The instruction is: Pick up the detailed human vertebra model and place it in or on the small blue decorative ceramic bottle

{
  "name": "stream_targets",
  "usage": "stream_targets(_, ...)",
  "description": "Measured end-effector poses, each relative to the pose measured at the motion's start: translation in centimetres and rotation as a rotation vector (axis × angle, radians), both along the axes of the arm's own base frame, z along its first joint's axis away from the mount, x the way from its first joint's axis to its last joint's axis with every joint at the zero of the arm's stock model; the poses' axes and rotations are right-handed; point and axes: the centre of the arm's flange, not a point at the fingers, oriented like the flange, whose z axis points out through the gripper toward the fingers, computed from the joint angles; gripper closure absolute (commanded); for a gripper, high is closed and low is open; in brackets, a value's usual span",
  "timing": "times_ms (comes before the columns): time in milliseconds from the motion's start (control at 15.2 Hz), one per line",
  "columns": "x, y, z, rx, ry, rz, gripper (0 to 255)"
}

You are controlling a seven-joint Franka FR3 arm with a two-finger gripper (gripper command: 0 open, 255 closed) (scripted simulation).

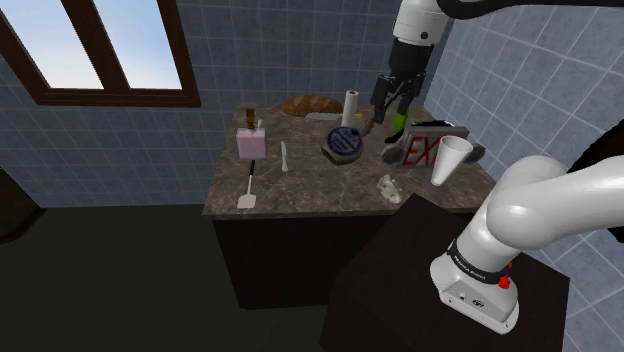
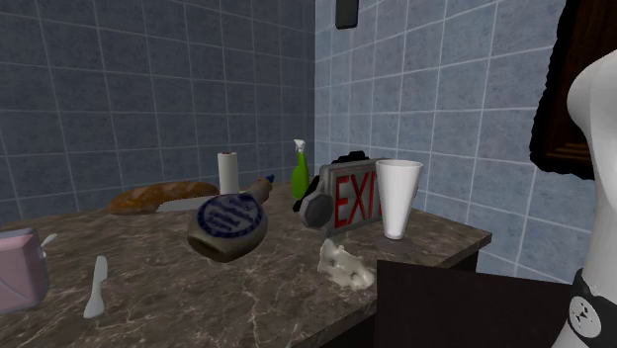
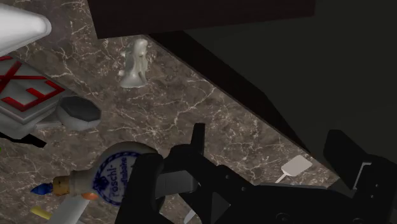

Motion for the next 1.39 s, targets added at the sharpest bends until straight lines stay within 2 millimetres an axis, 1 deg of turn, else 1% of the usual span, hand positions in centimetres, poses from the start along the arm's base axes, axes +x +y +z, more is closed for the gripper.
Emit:
stream_targets(66, 0.0, 0.0, 0.0, 0.0, 0.0, 0.0, 0)
stream_targets(132, 0.2, -0.2, -0.5, -0.002, 0.001, -0.005, 0)
stream_targets(330, 0.7, -1.7, -3.4, -0.011, 0.007, -0.03, 0)
stream_targets(396, 0.8, -2.0, -4.4, -0.014, 0.01, -0.041, 0)
stream_targets(528, 0.9, -3.7, -6.8, -0.021, 0.014, -0.061, 0)
stream_targets(660, 1.5, -4.5, -9.3, -0.029, 0.019, -0.081, 0)
stream_targets(858, 1.5, -6.8, -12.4, -0.04, 0.025, -0.111, 0)
stream_targets(1122, 1.7, -8.7, -17.0, -0.054, 0.034, -0.152, 0)
stream_targets(1386, 1.9, -11.7, -21.7, -0.069, 0.042, -0.192, 0)
